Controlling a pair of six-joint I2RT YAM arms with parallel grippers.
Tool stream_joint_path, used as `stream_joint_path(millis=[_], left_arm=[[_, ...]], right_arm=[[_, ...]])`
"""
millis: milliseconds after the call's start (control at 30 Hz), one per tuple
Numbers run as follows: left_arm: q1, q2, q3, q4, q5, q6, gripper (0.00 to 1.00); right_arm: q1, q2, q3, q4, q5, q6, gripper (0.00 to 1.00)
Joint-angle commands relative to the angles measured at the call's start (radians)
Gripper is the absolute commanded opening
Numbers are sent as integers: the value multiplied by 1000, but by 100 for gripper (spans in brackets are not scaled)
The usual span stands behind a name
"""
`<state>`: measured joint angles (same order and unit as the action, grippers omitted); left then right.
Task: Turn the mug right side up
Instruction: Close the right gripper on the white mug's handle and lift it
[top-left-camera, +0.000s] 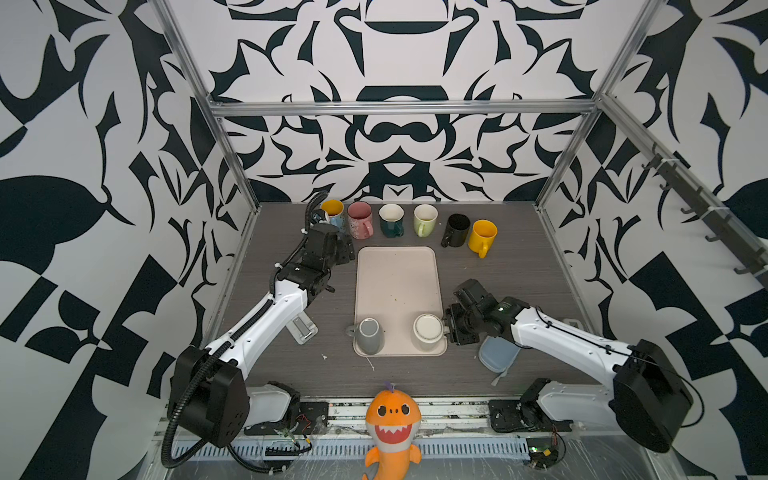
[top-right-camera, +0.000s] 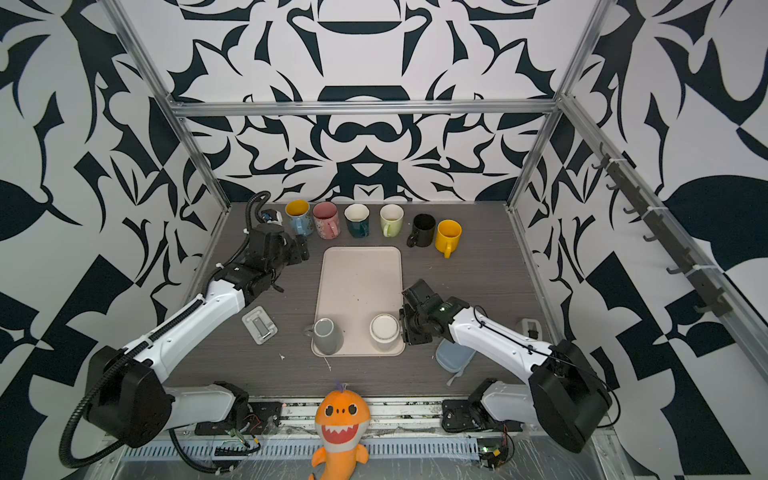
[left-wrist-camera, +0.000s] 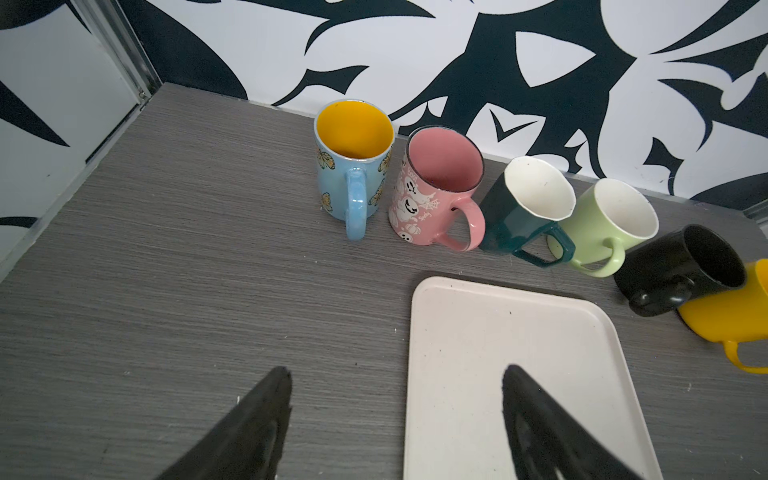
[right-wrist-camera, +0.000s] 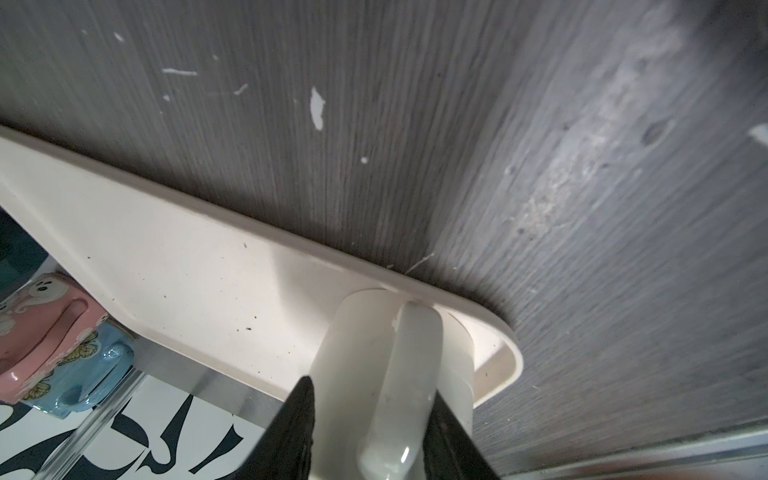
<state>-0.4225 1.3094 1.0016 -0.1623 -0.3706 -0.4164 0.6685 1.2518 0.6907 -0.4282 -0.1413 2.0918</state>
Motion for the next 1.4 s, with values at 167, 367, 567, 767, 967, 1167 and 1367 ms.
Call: stream_joint_path(millis=[167, 367, 567, 767, 967, 1167, 1367], left_arm=[[9, 9, 2, -33, 2, -9, 83], [10, 12, 2, -34, 6, -9, 82], [10, 9, 3, -40, 10, -10, 82], [9, 7, 8, -40, 16, -13, 82], [9, 4, 29, -45, 22, -9, 82], [10, 8, 68, -52, 38, 2, 82], [10, 14, 107, -63, 57, 9, 82]], right_arm=[[-1, 14, -5, 25, -7, 112, 36], [-8, 9, -10, 40, -6, 112, 25], [-11, -16, -29, 61, 5, 118, 10], [-12, -56, -46, 73, 12, 110, 0], [-12, -93, -27, 103, 46, 4, 0], [-12, -121, -2, 159, 89, -116, 0], [-12, -158, 10, 192, 132, -229, 0]])
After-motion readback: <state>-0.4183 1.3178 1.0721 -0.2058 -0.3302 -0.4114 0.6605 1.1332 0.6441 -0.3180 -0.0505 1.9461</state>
